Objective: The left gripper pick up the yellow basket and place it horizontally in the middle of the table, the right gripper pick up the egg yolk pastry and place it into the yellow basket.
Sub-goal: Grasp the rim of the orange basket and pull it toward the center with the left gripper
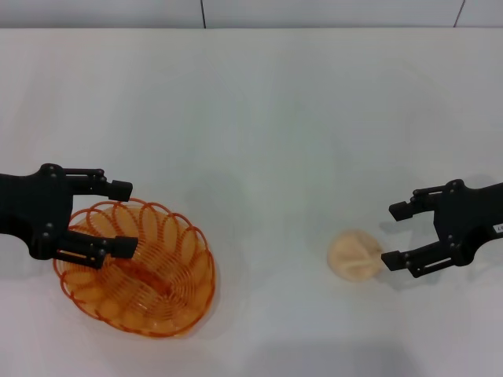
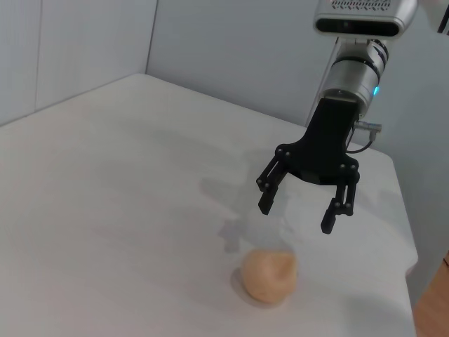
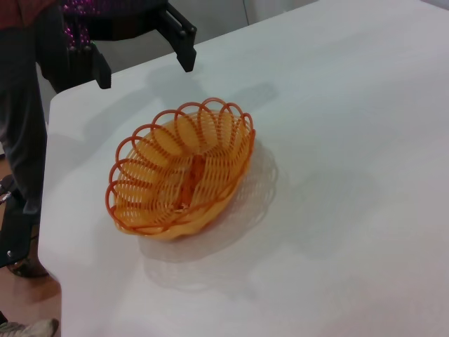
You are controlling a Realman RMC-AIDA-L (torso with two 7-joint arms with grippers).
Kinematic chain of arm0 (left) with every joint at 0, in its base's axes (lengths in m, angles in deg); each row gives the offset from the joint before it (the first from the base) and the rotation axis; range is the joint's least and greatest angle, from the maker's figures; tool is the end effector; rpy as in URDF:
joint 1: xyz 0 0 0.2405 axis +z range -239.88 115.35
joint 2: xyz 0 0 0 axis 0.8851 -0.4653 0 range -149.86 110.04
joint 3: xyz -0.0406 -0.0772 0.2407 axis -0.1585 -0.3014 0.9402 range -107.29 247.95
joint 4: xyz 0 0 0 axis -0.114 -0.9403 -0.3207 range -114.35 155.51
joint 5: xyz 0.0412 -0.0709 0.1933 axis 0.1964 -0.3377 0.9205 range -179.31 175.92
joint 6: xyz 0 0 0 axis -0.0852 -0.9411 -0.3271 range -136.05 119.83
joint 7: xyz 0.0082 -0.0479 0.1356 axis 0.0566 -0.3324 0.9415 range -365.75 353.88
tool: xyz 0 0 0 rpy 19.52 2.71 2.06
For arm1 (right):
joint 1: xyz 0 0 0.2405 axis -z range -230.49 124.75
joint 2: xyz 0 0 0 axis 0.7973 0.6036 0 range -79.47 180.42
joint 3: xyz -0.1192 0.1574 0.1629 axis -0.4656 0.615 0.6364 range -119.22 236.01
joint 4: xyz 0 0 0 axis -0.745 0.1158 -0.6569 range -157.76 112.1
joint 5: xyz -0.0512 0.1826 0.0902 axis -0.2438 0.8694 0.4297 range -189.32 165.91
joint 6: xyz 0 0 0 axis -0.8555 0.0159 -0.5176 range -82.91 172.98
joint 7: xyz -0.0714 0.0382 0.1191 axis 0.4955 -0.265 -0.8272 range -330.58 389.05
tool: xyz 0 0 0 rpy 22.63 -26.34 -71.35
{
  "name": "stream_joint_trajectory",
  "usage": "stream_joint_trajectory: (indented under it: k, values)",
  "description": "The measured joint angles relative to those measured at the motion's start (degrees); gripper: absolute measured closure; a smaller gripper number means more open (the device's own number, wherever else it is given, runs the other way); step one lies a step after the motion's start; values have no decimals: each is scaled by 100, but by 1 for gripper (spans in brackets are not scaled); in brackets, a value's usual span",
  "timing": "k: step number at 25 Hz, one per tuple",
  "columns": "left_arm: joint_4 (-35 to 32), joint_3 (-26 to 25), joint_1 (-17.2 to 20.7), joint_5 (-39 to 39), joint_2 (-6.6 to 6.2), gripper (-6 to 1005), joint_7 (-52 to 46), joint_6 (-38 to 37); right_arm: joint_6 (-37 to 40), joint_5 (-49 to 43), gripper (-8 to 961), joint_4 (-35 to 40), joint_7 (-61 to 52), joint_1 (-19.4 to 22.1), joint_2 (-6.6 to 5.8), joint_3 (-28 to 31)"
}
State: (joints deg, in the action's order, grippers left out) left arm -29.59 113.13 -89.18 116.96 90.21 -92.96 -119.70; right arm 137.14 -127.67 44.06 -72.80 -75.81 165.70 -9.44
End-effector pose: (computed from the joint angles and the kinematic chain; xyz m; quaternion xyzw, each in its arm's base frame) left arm -0.2697 0.2941 0.0805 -0.9717 -0.1737 -0.1594 0.0146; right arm 0.2276 0.3137 0.0199 -0.9832 0.1653 0.0555 0.0531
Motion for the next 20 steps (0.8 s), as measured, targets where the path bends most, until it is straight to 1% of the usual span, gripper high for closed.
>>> stream_joint_trajectory:
  k: [20]
  values:
    - [-2, 0, -16, -1, 0, 125, -8, 19, 1, 16, 119, 57, 5, -7, 0, -5]
